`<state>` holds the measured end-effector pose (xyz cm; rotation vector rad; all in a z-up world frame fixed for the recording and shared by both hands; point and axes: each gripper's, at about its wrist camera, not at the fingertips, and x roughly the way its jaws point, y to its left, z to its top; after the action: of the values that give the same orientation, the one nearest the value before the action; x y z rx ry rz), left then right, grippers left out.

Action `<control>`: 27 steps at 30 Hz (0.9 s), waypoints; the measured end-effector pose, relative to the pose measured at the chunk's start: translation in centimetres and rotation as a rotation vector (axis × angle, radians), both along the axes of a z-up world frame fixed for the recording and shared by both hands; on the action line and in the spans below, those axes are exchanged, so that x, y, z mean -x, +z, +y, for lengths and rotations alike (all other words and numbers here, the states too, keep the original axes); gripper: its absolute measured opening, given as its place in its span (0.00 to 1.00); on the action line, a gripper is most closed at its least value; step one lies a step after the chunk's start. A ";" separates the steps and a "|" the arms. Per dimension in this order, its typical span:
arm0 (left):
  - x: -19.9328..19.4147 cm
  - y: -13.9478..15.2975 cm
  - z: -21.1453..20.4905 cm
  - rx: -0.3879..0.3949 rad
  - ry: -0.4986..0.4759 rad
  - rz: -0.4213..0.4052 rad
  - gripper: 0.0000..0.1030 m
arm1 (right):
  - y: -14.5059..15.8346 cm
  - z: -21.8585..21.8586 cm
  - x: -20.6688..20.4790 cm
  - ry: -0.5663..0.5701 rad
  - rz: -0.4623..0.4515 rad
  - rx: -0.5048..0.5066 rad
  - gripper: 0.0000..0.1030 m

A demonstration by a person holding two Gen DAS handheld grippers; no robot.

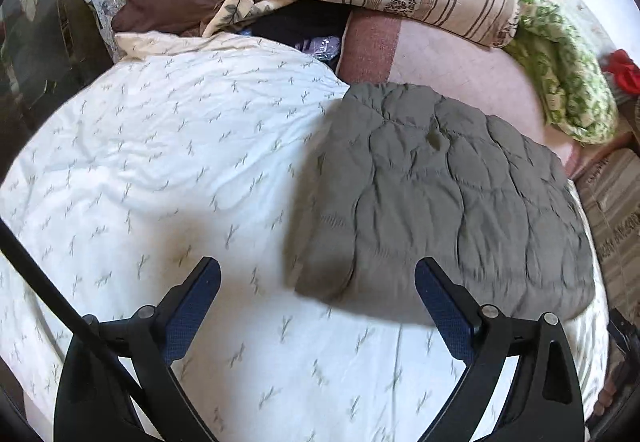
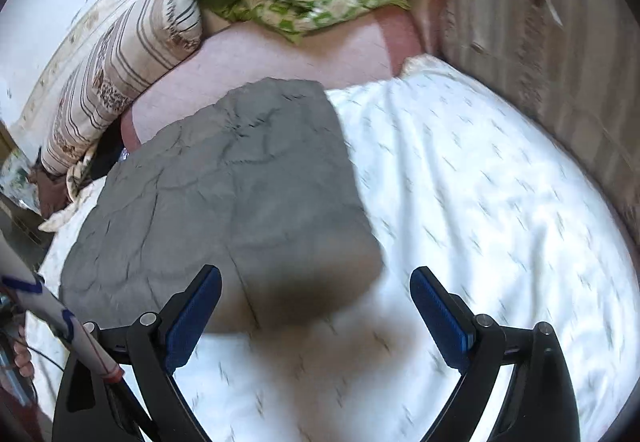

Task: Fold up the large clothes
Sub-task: 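Fold the held hem up over the jacket with both grippers, release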

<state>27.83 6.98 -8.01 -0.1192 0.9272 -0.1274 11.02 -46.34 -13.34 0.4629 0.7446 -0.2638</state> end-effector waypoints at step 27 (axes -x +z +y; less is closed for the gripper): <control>-9.3 -7.0 -3.5 0.403 -0.140 0.196 0.54 | -8.8 -2.6 -9.6 -0.034 -0.046 -0.525 0.69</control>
<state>37.15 3.49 -15.05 -0.4466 1.0966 -0.4383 20.57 -48.95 -22.10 0.9757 0.7591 -0.0846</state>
